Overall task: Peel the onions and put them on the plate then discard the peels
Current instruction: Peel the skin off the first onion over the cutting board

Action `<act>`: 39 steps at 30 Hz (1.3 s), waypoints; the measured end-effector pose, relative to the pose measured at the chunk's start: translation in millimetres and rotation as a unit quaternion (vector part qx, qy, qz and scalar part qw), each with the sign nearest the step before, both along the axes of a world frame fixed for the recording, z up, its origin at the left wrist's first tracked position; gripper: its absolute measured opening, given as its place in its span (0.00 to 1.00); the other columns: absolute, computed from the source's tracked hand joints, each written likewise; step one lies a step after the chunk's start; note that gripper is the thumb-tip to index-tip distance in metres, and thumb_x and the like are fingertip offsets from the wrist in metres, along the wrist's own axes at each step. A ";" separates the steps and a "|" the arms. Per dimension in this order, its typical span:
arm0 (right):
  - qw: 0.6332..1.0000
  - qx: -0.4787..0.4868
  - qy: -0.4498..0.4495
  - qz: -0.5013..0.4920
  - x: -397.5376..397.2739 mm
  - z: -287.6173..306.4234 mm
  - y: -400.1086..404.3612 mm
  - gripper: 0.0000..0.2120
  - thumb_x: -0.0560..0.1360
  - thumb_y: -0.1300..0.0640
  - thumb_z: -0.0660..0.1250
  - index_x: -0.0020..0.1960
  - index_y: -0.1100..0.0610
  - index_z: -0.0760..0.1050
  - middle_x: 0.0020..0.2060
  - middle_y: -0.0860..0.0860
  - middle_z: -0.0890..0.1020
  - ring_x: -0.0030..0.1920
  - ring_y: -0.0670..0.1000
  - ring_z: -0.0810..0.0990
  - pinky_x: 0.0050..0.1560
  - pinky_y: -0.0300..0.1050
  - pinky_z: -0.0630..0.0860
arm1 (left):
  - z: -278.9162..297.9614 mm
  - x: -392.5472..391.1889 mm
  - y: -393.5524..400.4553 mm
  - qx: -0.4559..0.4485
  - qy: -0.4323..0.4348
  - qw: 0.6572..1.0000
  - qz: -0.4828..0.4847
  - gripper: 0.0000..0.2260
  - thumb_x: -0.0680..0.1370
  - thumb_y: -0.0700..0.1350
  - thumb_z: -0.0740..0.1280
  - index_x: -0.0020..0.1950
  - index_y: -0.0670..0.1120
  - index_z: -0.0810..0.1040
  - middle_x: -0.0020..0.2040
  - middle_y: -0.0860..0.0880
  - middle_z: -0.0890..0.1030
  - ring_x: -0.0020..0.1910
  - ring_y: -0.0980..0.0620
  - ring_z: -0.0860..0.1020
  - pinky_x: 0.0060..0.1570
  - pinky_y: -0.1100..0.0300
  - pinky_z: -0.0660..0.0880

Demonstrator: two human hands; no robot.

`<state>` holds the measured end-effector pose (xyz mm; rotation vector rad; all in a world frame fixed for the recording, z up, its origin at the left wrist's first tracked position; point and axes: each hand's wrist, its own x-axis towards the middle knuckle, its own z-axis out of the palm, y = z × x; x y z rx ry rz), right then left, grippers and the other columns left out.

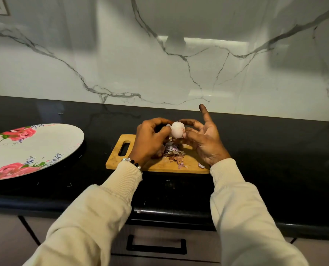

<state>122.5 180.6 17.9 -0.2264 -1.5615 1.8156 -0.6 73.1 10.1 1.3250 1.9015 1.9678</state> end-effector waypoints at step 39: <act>0.988 0.120 -0.053 -0.077 -4.5 -8.2 11.8 0.57 0.69 0.76 0.72 0.81 0.46 0.40 0.51 0.54 0.82 0.55 0.52 0.82 0.59 0.52 0.79 | 1.2 -1.9 -1.9 -0.035 0.023 0.999 0.007 0.07 0.80 0.39 0.65 0.46 0.47 0.82 0.38 0.44 0.83 0.33 0.44 0.81 0.34 0.50 0.79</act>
